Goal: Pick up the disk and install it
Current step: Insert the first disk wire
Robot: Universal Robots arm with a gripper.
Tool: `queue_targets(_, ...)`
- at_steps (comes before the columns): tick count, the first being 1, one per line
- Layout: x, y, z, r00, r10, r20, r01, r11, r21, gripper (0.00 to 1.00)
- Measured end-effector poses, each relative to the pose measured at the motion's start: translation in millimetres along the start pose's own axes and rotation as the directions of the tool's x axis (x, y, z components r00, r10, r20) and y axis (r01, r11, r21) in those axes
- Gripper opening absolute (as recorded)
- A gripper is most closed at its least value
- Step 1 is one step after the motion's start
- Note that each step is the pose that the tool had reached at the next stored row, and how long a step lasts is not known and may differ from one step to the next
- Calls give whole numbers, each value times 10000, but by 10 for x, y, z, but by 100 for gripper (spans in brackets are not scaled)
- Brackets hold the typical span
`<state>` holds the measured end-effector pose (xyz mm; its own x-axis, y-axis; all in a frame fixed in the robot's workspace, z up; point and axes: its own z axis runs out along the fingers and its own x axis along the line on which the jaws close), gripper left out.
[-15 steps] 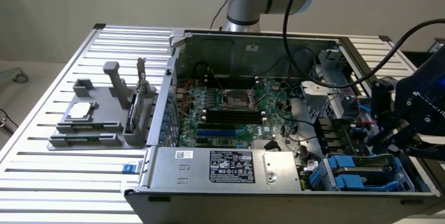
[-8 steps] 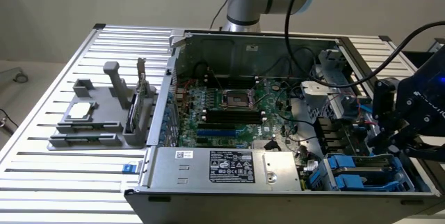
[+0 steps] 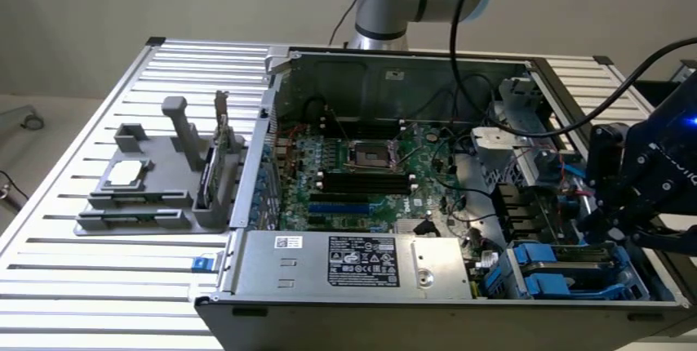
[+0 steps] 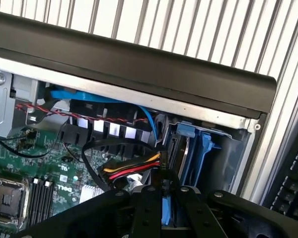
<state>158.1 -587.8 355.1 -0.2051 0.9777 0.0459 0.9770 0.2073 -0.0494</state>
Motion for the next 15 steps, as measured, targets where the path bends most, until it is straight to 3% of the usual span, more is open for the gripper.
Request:
queue_targets(11,0,0,13,9936,1109,214,-1109,9938,0,16)
queue_targets(15,-1,2,27,9881,1512,287,-1514,9885,58,16)
